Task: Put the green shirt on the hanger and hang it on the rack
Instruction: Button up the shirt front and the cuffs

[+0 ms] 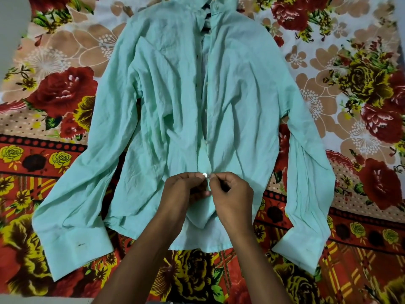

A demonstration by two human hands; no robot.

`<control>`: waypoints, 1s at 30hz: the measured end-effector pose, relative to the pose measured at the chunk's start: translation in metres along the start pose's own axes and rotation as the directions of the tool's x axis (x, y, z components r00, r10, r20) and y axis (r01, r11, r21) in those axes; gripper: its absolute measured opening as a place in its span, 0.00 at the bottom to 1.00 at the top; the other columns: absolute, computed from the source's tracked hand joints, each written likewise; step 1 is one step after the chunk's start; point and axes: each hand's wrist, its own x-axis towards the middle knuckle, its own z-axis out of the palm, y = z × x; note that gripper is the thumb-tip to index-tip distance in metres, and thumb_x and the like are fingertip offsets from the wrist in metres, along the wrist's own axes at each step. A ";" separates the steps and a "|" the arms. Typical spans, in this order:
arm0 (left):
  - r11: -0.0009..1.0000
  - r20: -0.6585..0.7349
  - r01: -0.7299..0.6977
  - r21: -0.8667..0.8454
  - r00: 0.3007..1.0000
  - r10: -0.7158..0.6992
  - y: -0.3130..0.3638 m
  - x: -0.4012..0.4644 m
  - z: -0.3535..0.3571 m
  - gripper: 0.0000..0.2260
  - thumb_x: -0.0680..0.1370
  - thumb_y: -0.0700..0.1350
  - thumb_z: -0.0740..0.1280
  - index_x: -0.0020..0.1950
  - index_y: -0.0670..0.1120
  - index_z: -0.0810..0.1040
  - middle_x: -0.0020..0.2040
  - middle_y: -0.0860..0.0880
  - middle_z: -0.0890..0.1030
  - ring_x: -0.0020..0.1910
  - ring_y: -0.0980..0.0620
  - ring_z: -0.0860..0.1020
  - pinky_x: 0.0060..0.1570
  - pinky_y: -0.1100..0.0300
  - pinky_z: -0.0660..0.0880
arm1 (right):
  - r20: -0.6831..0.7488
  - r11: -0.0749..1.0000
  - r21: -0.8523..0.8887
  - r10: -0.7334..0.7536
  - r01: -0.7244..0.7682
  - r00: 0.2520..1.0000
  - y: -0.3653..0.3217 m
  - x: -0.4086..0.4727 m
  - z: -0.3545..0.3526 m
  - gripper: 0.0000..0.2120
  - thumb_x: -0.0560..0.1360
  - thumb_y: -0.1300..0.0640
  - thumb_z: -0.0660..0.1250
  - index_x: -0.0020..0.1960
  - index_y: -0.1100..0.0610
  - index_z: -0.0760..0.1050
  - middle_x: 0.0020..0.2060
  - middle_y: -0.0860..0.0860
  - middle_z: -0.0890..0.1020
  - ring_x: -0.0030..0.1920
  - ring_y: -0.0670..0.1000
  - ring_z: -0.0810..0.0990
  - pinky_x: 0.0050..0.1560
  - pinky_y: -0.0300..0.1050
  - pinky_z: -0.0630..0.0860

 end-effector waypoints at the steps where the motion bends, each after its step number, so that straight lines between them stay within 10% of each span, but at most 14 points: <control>1: 0.999 -0.014 0.003 0.039 1.000 -0.002 0.001 0.001 0.001 0.06 0.79 0.35 0.68 0.50 0.32 0.83 0.41 0.39 0.85 0.41 0.45 0.84 0.42 0.58 0.81 | 0.027 0.997 -0.073 -0.010 0.012 1.000 0.001 0.001 -0.001 0.02 0.77 0.56 0.73 0.46 0.54 0.83 0.35 0.42 0.84 0.38 0.41 0.83 0.41 0.36 0.80; 6: 0.643 -0.073 -0.278 0.714 0.883 0.463 0.008 0.007 0.004 0.05 0.76 0.47 0.73 0.43 0.48 0.81 0.35 0.53 0.82 0.35 0.58 0.80 0.35 0.64 0.74 | -0.009 0.977 -0.202 -0.070 0.067 0.997 -0.001 0.019 -0.006 0.04 0.76 0.54 0.74 0.49 0.52 0.81 0.40 0.43 0.82 0.42 0.42 0.81 0.42 0.38 0.77; 10: 0.456 0.034 -0.468 0.757 0.725 0.688 0.026 0.017 0.018 0.06 0.75 0.48 0.74 0.47 0.50 0.78 0.38 0.54 0.79 0.37 0.58 0.77 0.37 0.65 0.72 | -0.127 0.977 -0.057 -0.211 0.205 0.969 -0.021 0.046 -0.001 0.03 0.77 0.58 0.72 0.48 0.52 0.83 0.43 0.43 0.84 0.42 0.43 0.81 0.43 0.34 0.75; 14: 0.378 0.027 -0.381 0.844 0.734 0.678 0.027 0.038 0.028 0.07 0.77 0.48 0.69 0.50 0.47 0.77 0.42 0.51 0.79 0.39 0.52 0.77 0.37 0.56 0.72 | 0.035 0.983 -0.060 -0.173 0.175 0.984 -0.031 0.075 0.015 0.03 0.77 0.57 0.73 0.47 0.54 0.86 0.42 0.43 0.87 0.44 0.40 0.83 0.48 0.32 0.78; 19: 0.376 0.024 -0.365 0.852 0.745 0.667 0.033 0.049 0.022 0.05 0.77 0.41 0.68 0.49 0.43 0.82 0.41 0.48 0.84 0.39 0.50 0.81 0.42 0.49 0.79 | 0.080 0.954 -0.252 -0.148 0.164 0.986 -0.028 0.090 0.031 0.03 0.74 0.53 0.75 0.45 0.52 0.86 0.40 0.45 0.87 0.43 0.43 0.84 0.48 0.44 0.82; 24: 0.460 -0.010 -0.312 0.831 0.819 0.574 0.041 0.049 0.012 0.02 0.75 0.41 0.73 0.43 0.44 0.85 0.36 0.54 0.82 0.36 0.58 0.79 0.35 0.72 0.70 | 0.060 0.921 -0.308 -0.229 0.237 0.971 -0.018 0.087 0.032 0.03 0.75 0.55 0.72 0.42 0.51 0.83 0.38 0.45 0.84 0.43 0.45 0.82 0.45 0.49 0.81; 30: 0.705 -0.105 -0.230 0.671 0.911 0.398 0.048 0.048 0.005 0.05 0.74 0.43 0.75 0.39 0.46 0.86 0.31 0.49 0.84 0.33 0.53 0.83 0.38 0.59 0.77 | 0.074 0.936 -0.266 -0.217 0.229 0.973 -0.017 0.085 0.035 0.11 0.73 0.42 0.73 0.42 0.49 0.83 0.37 0.44 0.83 0.44 0.44 0.80 0.43 0.44 0.78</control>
